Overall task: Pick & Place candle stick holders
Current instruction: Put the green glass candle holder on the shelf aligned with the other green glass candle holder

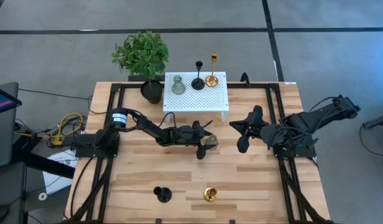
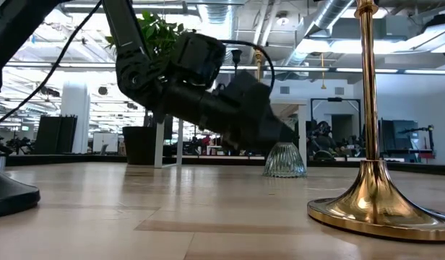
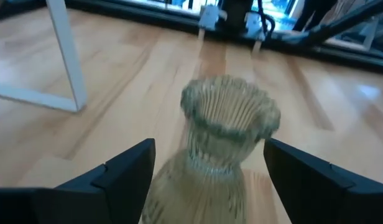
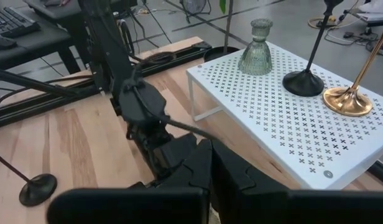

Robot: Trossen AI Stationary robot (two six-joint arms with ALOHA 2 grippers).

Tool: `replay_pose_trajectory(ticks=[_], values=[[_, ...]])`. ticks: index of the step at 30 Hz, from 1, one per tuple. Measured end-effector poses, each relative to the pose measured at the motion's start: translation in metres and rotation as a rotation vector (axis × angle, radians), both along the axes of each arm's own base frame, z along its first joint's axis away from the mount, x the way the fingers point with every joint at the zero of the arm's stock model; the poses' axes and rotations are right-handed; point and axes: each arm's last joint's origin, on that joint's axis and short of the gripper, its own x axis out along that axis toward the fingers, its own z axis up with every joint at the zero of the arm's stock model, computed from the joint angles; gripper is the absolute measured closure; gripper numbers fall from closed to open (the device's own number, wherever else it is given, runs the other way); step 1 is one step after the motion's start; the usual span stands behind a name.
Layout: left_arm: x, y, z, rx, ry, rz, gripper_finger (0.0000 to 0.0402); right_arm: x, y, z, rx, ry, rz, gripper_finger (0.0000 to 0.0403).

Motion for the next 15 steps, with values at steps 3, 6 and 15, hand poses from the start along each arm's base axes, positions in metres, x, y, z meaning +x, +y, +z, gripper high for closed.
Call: replay_pose_trajectory(ticks=[3, 6, 15], values=[[0.0001, -0.0001, 0.0023, -0.002, -0.018, 0.001, 0.0101, -0.0001, 0.0, -0.0002, -0.002, 0.003, 0.0, 0.0403], [0.0003, 0.0, 0.0069, -0.002, -0.032, 0.005, 0.0101, -0.0003, -0.0002, -0.0003, -0.004, 0.005, 0.001, 0.0403], [0.0023, 0.0004, 0.0003, 0.0, -0.017, 0.025, 0.0115, -0.0002, -0.0002, -0.0003, -0.005, 0.006, 0.001, 0.0403]])
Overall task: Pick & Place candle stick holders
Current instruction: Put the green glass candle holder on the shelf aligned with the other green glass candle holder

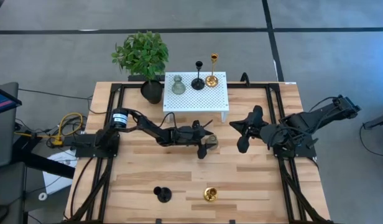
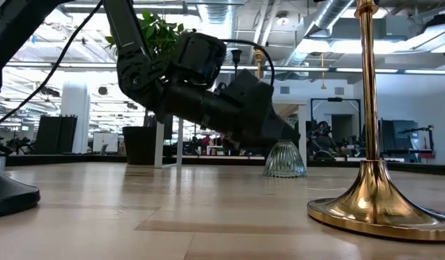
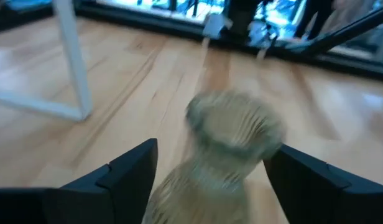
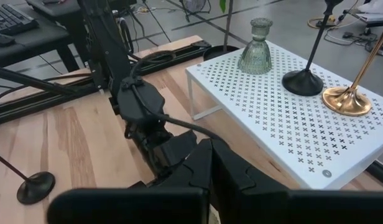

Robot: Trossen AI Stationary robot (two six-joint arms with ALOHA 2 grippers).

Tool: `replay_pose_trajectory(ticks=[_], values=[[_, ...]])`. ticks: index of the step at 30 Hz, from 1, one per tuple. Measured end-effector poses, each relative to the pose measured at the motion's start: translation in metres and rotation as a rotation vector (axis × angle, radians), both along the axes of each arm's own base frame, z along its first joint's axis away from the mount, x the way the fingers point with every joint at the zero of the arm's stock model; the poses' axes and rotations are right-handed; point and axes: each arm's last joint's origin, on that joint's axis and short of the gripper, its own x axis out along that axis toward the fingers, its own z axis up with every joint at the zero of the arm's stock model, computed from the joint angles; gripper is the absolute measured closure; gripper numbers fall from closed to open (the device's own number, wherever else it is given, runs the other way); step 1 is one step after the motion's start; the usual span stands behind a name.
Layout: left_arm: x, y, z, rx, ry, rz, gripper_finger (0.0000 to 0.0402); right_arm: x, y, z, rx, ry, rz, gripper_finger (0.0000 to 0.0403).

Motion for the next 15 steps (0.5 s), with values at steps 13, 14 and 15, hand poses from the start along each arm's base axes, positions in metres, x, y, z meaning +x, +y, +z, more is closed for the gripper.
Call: replay_pose_trajectory(ticks=[13, 14, 15], values=[[0.0003, -0.0014, -0.0008, -0.021, -0.004, 0.007, 0.0287, 0.0001, 0.0, 0.0004, 0.002, -0.004, 0.0, 0.0403], [0.0002, -0.0023, -0.0007, -0.021, -0.004, 0.001, 0.0287, 0.0001, 0.0, 0.0004, 0.002, -0.004, -0.001, 0.0403], [0.0002, -0.003, -0.0008, -0.021, -0.004, 0.0, 0.0287, 0.0001, 0.0, 0.0003, 0.0, -0.004, -0.003, 0.0403]])
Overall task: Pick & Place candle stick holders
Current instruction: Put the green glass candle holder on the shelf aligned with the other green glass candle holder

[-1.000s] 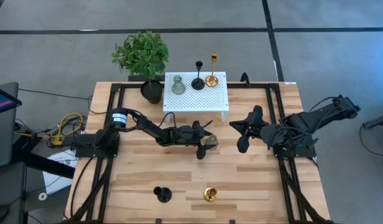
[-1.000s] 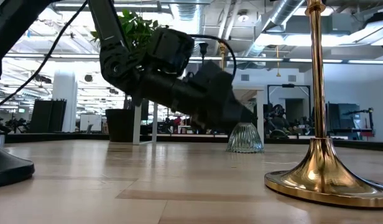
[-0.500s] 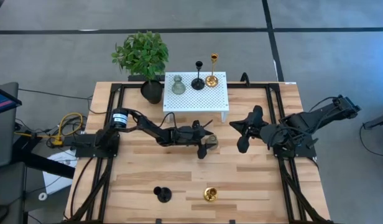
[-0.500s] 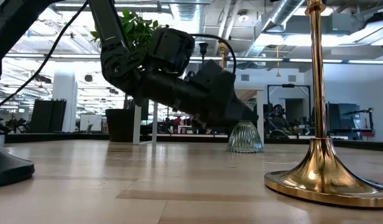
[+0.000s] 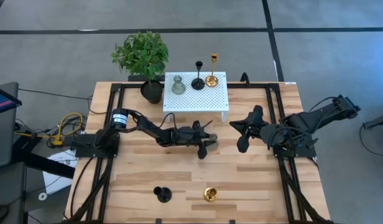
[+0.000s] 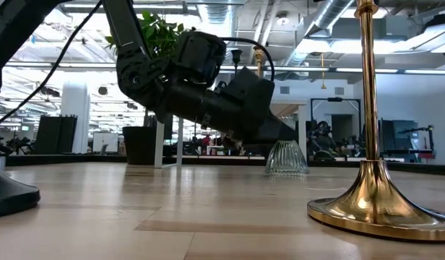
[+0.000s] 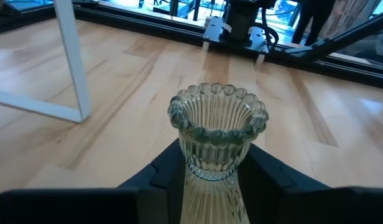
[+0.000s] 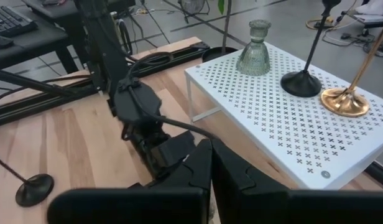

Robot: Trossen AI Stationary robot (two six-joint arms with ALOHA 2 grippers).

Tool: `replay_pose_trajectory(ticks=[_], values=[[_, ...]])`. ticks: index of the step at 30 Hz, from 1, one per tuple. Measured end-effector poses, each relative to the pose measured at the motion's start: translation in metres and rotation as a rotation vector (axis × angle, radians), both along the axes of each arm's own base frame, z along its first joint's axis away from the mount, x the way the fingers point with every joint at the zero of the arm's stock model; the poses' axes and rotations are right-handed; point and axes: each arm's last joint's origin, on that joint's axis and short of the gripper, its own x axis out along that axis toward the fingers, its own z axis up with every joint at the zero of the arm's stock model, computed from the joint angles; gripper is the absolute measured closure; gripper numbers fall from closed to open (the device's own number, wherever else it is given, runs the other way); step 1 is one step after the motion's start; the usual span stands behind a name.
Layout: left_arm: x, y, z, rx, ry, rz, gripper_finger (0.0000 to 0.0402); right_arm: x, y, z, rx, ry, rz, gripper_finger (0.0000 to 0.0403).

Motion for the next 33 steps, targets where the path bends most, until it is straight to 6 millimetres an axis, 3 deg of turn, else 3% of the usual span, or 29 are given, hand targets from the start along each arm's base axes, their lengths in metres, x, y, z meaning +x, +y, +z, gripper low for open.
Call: replay_pose_trajectory(ticks=[8, 15, 20, 25, 33], values=[[-0.007, -0.013, 0.013, 0.006, 0.039, 0.01, 0.0287, 0.0, 0.0, 0.0, -0.026, 0.009, -0.005, 0.0403], [-0.035, -0.013, 0.068, 0.028, 0.134, 0.083, 0.0287, 0.0, -0.001, 0.0, -0.032, 0.013, -0.004, 0.0403], [-0.064, -0.009, 0.124, 0.019, 0.014, 0.141, 0.0287, 0.0, -0.001, 0.0, -0.034, 0.013, -0.005, 0.0403], [-0.096, -0.003, 0.163, 0.097, -0.038, 0.257, 0.0287, 0.0, -0.001, 0.0, -0.034, 0.013, -0.005, 0.0403], [-0.125, 0.02, 0.17, 0.172, 0.117, 0.525, 0.0287, 0.0, -0.001, 0.0, -0.032, 0.011, -0.005, 0.0403]])
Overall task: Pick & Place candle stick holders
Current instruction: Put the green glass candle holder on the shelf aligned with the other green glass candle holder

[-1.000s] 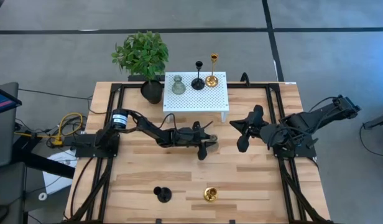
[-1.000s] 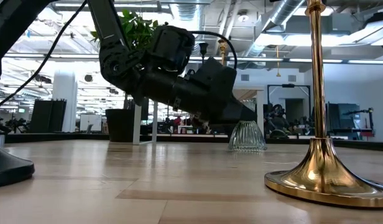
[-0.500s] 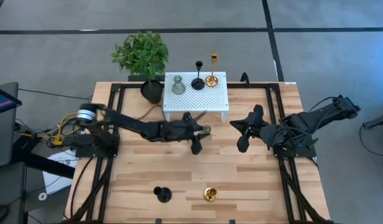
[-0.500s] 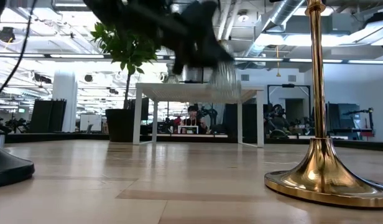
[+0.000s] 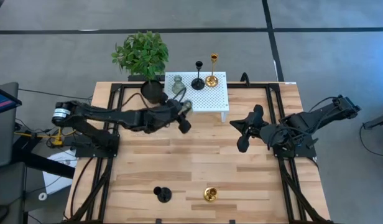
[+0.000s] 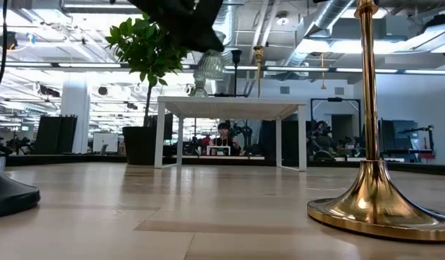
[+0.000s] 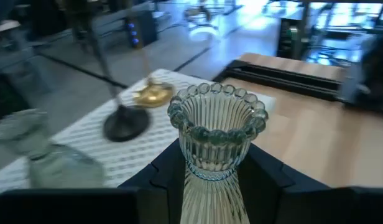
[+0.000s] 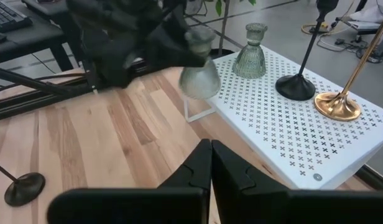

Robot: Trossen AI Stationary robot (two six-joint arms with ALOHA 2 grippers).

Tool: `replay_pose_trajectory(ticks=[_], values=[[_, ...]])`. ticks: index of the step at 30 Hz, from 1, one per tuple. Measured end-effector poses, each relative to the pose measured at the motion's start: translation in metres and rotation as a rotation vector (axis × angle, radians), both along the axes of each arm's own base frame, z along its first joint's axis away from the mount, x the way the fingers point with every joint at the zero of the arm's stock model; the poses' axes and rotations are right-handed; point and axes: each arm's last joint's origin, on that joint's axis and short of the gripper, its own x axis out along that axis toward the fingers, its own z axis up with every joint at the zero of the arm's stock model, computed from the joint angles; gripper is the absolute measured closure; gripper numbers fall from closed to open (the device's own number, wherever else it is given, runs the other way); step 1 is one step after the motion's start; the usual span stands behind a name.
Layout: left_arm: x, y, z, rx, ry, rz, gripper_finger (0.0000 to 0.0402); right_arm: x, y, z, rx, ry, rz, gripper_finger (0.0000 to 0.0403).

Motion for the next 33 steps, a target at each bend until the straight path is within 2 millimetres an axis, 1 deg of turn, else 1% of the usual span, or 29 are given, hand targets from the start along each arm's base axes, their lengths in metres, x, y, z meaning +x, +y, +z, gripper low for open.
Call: replay_pose_trajectory(ticks=[10, 12, 14, 17, 22, 27, 33], values=[[0.002, 0.036, -0.009, -0.043, 0.007, 0.143, 0.0287, 0.0, 0.0, 0.0, 0.0, 0.0, 0.0, 0.0403], [0.001, 0.042, -0.013, -0.052, 0.007, 0.167, 0.0287, 0.0, 0.0, 0.0, 0.0, 0.001, 0.0, 0.0403], [-0.002, 0.046, -0.022, -0.077, 0.004, 0.188, 0.0287, 0.0, 0.0, 0.0, -0.001, 0.002, 0.0, 0.0403], [-0.005, 0.048, -0.032, -0.099, -0.024, 0.205, 0.0287, 0.0, 0.0, 0.0, -0.001, 0.003, 0.0, 0.0403], [-0.007, 0.048, -0.041, -0.093, -0.087, 0.209, 0.0287, 0.0, 0.0, 0.0, -0.001, 0.003, 0.0, 0.0403], [-0.009, 0.049, -0.044, -0.07, -0.078, 0.247, 0.0287, 0.0, 0.0, 0.0, -0.001, 0.003, 0.0, 0.0403], [-0.009, 0.049, -0.044, -0.058, -0.068, 0.251, 0.0287, 0.0, 0.0, 0.0, -0.001, 0.003, 0.0, 0.0403]])
